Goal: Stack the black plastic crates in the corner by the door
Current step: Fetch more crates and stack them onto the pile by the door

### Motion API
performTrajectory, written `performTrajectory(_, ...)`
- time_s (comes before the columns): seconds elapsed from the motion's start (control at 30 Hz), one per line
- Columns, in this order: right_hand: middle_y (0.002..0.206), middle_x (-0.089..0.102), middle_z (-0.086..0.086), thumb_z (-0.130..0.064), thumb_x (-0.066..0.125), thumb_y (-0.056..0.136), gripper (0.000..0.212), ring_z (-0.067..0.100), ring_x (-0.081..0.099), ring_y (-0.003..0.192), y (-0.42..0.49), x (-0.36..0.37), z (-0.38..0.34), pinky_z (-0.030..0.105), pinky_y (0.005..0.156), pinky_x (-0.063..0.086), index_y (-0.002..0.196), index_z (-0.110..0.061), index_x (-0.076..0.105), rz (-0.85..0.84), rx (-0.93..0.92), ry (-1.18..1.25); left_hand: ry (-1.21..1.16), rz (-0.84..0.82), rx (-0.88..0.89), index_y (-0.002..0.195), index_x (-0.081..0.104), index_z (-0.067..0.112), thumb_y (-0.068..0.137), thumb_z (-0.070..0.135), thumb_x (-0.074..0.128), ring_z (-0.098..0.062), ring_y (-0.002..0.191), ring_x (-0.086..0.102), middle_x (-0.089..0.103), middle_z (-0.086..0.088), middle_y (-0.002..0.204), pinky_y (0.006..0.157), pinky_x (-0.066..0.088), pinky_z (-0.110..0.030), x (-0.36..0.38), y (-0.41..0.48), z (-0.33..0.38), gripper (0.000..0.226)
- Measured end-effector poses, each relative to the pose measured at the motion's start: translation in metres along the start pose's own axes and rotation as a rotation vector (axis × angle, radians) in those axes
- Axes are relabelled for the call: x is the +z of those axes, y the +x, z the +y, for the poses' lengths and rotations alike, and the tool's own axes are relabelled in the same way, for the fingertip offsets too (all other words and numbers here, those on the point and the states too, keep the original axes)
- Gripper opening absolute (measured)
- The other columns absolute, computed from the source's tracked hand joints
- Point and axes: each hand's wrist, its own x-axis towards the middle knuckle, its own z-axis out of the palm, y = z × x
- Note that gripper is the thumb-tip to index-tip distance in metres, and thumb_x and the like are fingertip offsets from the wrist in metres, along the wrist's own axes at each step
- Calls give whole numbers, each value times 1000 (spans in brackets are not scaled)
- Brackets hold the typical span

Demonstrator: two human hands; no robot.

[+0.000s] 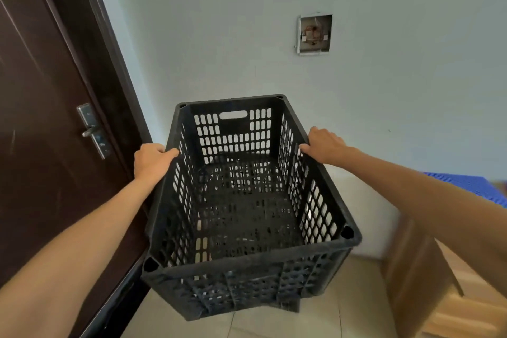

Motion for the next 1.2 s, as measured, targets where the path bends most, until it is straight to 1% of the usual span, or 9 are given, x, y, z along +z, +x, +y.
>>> performTrajectory(0.2,86,51,8,-34,51,97,29,27,49,76,99,-5,27,34,67,36,100,-7,42,-8,-91,11,-23,80,-88,49,36,13,79,27,70,-19,52,37,33,-3,49,56,31,-31,55,37,29,47)
performTrajectory(0.3,84,51,6,-35,51,97,33,26,50,76,153,12,34,34,66,37,109,-4,46,-14,-119,27,-33,116,-174,55,50,9,81,27,69,-16,53,44,41,-3,50,54,30,-23,85,59,29,36)
performTrajectory(0.4,87,52,7,-36,50,97,37,26,50,77,205,30,37,34,67,37,113,-2,48,-53,-157,3,-22,113,-212,60,59,6,80,29,70,-14,55,46,47,-1,54,54,33,-25,110,91,26,32)
performTrajectory(0.53,102,59,13,-38,49,97,41,27,49,81,272,44,38,34,70,38,116,-2,49,-85,-191,-22,40,86,-234,48,46,14,80,30,70,-22,57,53,45,-2,47,55,36,-31,130,137,36,44)
performTrajectory(0.73,94,54,9,-41,49,97,40,27,50,81,352,52,34,34,70,38,112,-4,51,-86,-300,-44,76,114,-279,46,48,13,78,32,69,-26,61,56,48,-3,48,60,39,-33,143,180,46,43)
performTrajectory(0.87,89,53,7,-43,48,97,34,26,51,79,398,63,34,34,69,39,96,-9,46,-118,-399,-68,109,149,-309,62,65,0,79,36,69,-26,70,63,64,-14,64,69,46,-36,156,192,53,40)
performTrajectory(0.97,87,54,6,-44,47,98,35,25,52,78,431,75,35,34,69,39,94,-9,45,-148,-474,-93,124,218,-358,52,58,6,79,34,69,-28,70,61,56,-8,56,72,45,-36,171,197,60,41)
performTrajectory(1.03,88,53,6,-44,47,98,35,25,51,78,452,80,32,34,69,39,96,-9,46,-160,-544,-110,112,255,-405,51,56,9,78,35,68,-31,69,63,54,-8,55,72,47,-38,179,193,64,40)
performTrajectory(1.2,99,59,11,-45,47,98,43,29,55,86,495,87,17,35,71,40,112,-4,52,-158,-718,-140,110,339,-529,64,66,-2,79,36,70,-30,70,67,60,-11,60,74,53,-42,194,171,72,41)
